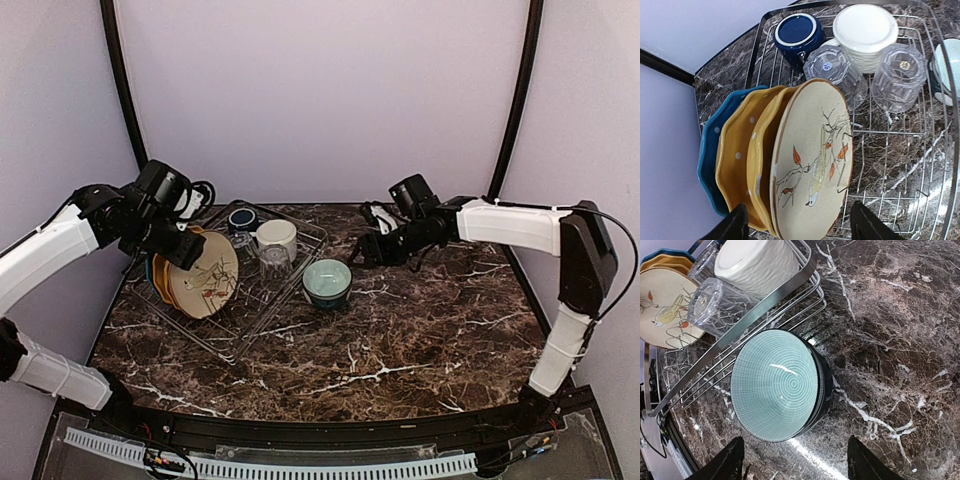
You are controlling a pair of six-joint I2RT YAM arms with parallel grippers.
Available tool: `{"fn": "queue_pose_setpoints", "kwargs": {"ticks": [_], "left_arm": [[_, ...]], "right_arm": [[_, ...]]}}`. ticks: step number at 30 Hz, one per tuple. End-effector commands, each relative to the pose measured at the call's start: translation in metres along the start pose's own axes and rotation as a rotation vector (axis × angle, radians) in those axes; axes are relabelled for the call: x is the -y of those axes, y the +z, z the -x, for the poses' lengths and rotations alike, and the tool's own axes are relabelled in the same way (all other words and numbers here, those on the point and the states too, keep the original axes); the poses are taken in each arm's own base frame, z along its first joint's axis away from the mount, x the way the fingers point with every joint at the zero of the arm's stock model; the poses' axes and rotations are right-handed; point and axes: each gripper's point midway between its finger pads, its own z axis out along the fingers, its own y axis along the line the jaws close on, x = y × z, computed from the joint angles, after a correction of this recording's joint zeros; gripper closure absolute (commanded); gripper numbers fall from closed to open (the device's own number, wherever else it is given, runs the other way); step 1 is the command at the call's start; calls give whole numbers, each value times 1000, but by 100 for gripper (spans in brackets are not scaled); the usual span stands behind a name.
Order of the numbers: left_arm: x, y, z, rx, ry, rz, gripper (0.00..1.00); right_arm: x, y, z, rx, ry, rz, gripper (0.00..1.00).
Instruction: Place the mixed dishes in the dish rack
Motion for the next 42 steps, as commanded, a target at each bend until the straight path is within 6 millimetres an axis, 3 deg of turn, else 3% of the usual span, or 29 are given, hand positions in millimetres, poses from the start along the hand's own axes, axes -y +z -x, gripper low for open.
{"fn": "queue_pose_setpoints", "kwargs": {"ticks": [1,5,12,17,22,26,31,34,42], "left_arm": [[3,-23,14,100,-29,-75,27],[3,-30,17,146,-39,-87,22],[5,-26,11,136,-26,-90,21],[6,-25,11,140,-24,-92,20],[8,-24,12,142,-22,-101,20],[9,-26,14,148,-23,-110,20],[11,-28,18,168,-25,-123,19],[13,-32,23,198,-44,-143,12],[47,-49,46,319,-146,-383,2]], "right_arm": [[11,21,-1,-53,-23,-115,34],[19,39,0,-102,-35,-183,45],[24,60,-2,-165,-60,-258,65],[18,71,-5,-195,-90,-284,77],[24,75,-8,-223,-107,-346,86],[20,67,-3,-211,-118,-360,100],[15,46,13,-157,-136,-394,100],[7,30,23,-120,-146,-391,100],[-14,-21,40,-8,-178,-374,100]]}}
